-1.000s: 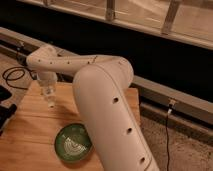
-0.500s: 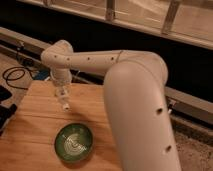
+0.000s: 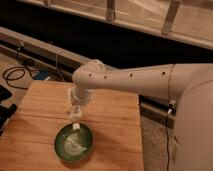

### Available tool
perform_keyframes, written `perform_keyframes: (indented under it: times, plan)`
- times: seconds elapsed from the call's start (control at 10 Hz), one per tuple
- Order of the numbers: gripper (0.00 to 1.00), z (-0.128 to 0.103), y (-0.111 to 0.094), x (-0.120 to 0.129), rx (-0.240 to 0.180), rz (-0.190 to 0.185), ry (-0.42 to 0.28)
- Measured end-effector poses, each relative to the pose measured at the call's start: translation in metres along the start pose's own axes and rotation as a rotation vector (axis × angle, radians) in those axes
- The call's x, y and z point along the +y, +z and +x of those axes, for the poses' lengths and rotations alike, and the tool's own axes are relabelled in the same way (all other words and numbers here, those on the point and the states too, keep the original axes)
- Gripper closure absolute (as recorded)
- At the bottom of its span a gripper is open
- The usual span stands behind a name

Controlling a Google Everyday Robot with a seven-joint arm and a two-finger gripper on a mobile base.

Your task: Place the bottle in the ceramic bowl

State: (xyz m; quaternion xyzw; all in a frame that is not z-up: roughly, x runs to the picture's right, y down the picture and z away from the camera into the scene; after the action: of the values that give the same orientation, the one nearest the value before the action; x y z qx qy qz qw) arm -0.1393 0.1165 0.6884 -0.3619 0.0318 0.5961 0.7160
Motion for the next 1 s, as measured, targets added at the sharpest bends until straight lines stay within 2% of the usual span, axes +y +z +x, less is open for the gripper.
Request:
perform_keyframes:
  times: [0.2, 0.3, 1.0]
  plan:
    - [1.0, 0.026, -0.003, 0.004, 0.005, -0.028, 0.014]
    - [1.0, 0.029, -0.002, 0.005, 0.007, -0.031, 0.015]
    - [1.0, 0.029, -0.002, 0.005, 0.008, -0.031, 0.014]
